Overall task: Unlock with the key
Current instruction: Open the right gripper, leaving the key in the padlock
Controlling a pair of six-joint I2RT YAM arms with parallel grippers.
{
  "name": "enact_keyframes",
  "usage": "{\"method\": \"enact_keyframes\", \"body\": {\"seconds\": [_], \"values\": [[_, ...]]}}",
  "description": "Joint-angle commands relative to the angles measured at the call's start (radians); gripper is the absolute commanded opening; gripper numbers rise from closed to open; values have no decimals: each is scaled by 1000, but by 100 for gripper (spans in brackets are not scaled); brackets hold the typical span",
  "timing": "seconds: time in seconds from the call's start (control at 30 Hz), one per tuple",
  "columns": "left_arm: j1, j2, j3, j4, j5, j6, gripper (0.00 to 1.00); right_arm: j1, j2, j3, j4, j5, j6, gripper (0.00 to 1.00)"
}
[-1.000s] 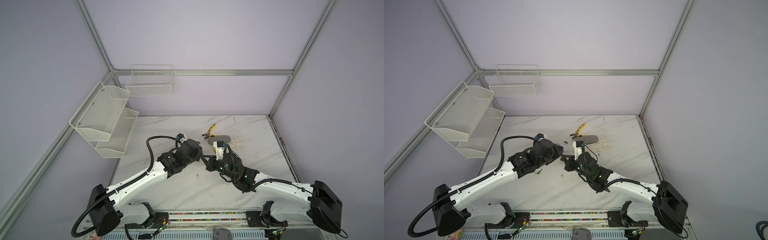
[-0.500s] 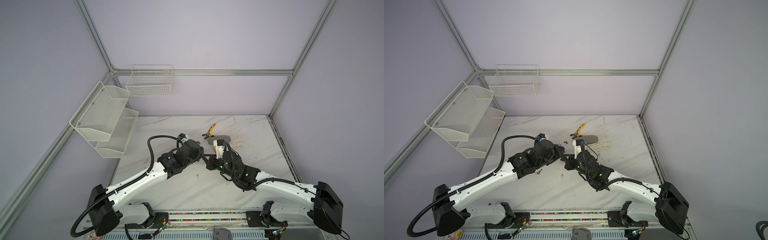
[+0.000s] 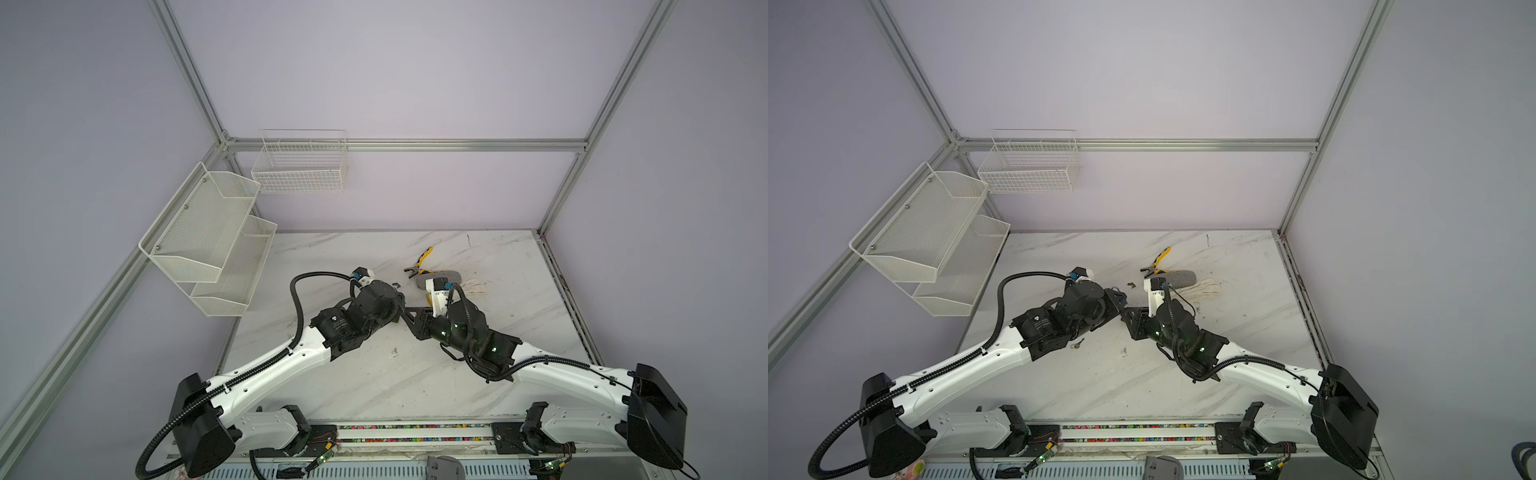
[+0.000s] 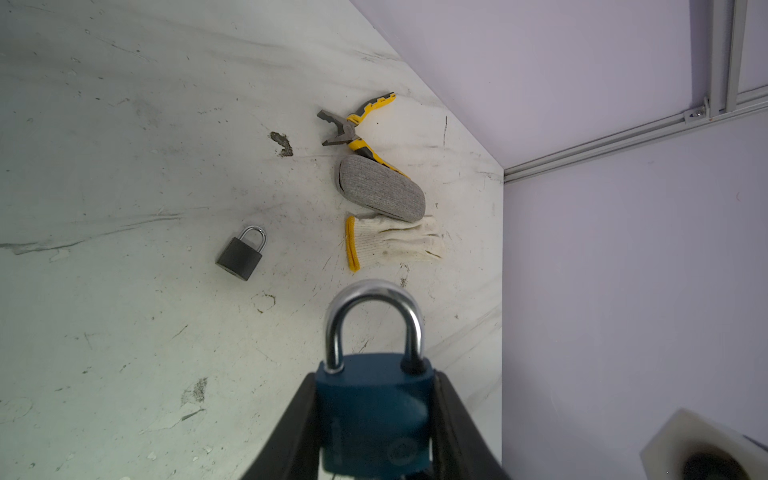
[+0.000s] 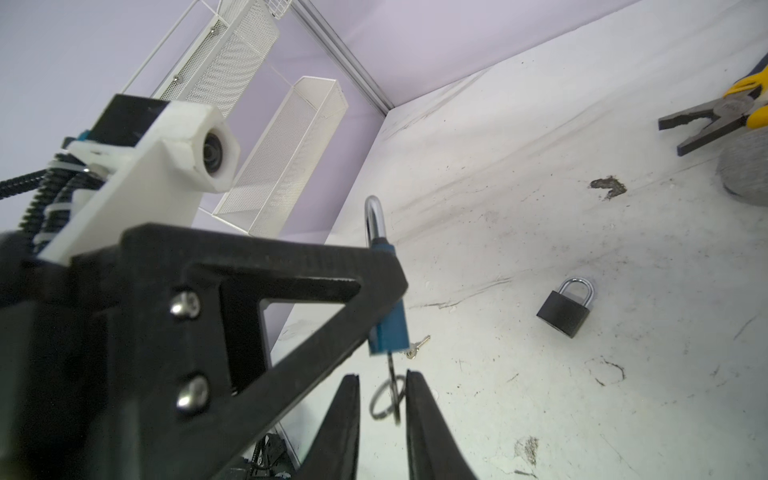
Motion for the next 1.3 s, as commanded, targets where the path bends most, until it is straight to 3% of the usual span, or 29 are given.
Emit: {"method": "enact_keyframes", "body": {"seconds": [0.0, 0.63, 1.27], "values": [[10, -36, -33, 62, -48, 11, 0, -2, -31, -49, 87, -48, 65, 25], [11, -51, -39, 76, -35, 4, 0, -20, 16, -23, 108, 30, 72, 19], [10, -13, -13, 91, 33, 6, 0, -33, -4, -8, 132, 22, 24, 13]]}}
